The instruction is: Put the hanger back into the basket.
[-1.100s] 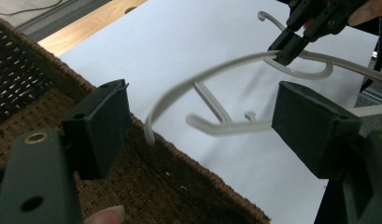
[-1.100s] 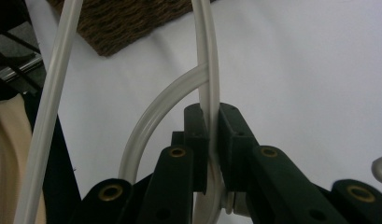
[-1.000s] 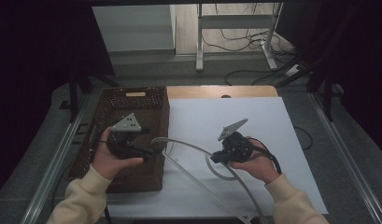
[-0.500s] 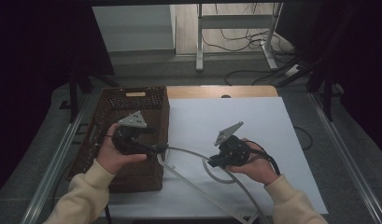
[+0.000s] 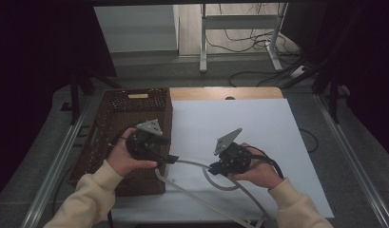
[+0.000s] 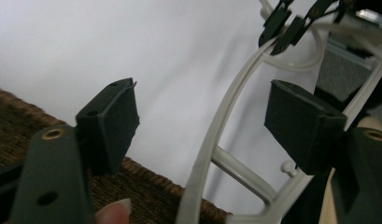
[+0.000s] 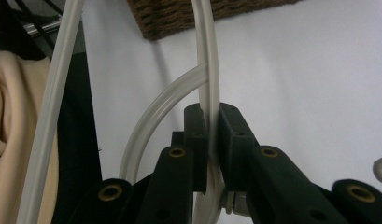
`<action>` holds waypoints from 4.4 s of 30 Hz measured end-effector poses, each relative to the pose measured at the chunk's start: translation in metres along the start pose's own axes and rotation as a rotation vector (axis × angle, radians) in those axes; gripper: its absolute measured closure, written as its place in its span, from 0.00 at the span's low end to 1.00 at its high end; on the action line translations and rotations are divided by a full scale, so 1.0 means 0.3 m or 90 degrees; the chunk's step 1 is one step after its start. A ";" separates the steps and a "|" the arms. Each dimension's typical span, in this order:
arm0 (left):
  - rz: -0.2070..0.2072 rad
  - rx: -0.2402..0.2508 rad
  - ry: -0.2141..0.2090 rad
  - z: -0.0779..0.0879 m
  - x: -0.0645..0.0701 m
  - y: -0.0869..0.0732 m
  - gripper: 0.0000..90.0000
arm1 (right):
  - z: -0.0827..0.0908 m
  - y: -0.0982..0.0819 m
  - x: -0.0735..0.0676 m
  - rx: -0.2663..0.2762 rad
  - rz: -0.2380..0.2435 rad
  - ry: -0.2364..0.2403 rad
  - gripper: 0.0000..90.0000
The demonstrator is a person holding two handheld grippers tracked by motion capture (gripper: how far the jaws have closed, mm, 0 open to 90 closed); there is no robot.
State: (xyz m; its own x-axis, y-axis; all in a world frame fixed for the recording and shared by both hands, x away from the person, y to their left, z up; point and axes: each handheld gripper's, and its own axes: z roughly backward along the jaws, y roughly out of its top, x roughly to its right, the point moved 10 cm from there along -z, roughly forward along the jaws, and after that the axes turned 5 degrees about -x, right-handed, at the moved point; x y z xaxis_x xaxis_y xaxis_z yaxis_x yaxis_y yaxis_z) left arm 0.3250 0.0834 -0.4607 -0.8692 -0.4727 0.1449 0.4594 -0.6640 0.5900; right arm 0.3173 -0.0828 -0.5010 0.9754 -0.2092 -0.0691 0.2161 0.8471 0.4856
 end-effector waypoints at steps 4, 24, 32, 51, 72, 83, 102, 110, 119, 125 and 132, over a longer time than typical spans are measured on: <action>-0.023 -0.038 -0.029 -0.028 0.023 -0.008 0.36 | 0.000 0.006 -0.017 -0.004 0.013 0.005 0.91; -0.091 -0.195 -0.070 -0.122 0.086 -0.075 0.83 | -0.004 0.046 -0.057 -0.002 0.061 0.004 0.91; -0.096 -0.152 -0.087 -0.086 0.113 -0.050 0.90 | -0.007 0.047 -0.033 0.005 0.020 -0.008 0.85; -0.035 -0.012 -0.049 0.038 0.066 -0.040 0.90 | 0.271 0.070 0.123 0.272 -0.182 -0.010 0.18; 0.041 0.119 0.007 0.200 -0.045 -0.090 0.90 | 0.368 -0.145 0.316 0.295 -0.285 -0.153 0.08; 0.076 0.147 0.033 0.253 -0.091 -0.141 0.90 | 0.355 -0.258 0.377 0.285 -0.339 -0.170 0.08; 0.113 0.188 0.058 0.292 -0.123 -0.189 0.90 | 0.238 -0.366 0.374 0.212 -0.350 -0.183 0.07; 0.142 0.205 0.073 0.311 -0.150 -0.221 0.90 | 0.219 -0.402 0.381 0.193 -0.354 -0.202 0.07; 0.187 0.237 0.124 0.382 -0.208 -0.287 0.90 | 0.199 -0.431 0.377 0.175 -0.358 -0.203 0.07; 0.214 0.249 0.150 0.415 -0.247 -0.334 0.90 | 0.179 -0.442 0.376 0.150 -0.354 -0.207 0.08; 0.234 0.263 0.169 0.442 -0.274 -0.366 0.90 | 0.170 -0.444 0.374 0.143 -0.350 -0.206 0.08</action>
State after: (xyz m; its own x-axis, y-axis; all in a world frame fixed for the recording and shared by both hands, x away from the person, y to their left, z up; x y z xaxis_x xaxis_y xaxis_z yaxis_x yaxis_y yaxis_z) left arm 0.3217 0.2720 -0.4320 -0.5683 -0.7912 0.2259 0.5656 -0.1762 0.8056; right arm 0.3958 -0.2441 -0.5291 0.6570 -0.7458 -0.1104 0.6285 0.4609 0.6265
